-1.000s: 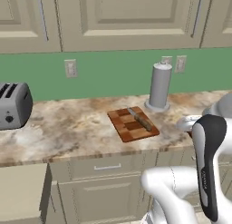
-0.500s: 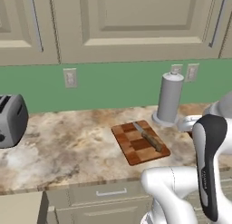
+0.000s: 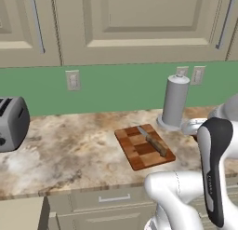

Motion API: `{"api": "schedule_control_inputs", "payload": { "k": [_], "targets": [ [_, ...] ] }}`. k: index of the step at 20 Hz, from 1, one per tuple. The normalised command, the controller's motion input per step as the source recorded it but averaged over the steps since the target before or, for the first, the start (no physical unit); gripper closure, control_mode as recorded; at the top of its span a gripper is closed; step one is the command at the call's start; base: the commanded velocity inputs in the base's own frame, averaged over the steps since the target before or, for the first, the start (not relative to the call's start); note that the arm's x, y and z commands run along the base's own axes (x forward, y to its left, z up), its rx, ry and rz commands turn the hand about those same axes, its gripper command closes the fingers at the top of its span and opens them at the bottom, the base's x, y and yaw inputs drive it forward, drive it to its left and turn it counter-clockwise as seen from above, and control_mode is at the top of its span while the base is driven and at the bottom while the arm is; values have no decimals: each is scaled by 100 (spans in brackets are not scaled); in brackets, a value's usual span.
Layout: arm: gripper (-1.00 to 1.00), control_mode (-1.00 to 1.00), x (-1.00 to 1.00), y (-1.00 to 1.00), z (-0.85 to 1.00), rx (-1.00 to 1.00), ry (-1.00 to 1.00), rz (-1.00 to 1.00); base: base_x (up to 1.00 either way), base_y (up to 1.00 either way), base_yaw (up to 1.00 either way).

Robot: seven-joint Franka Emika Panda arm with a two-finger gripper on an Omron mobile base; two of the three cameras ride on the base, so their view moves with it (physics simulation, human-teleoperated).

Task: Pick up the knife from the drawer and place it on the cutting board. Then place the meat from the plate to the cutting board.

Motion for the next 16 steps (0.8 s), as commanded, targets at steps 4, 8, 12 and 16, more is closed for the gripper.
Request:
{"api": "schedule_control_inputs", "payload": {
  "k": [4, 8, 12, 16],
  "targets": [
    [100, -100, 16, 29, 0, -1, 0, 10, 6, 9, 3],
    [100, -100, 25, 64, 0, -2, 0, 8, 0, 0, 0],
    [100, -100, 39, 56, -2, -1, 0, 5, 0, 0, 0],
    [100, -100, 45, 40, -21, 0, 1, 4, 0, 0, 0]
  ]
}}
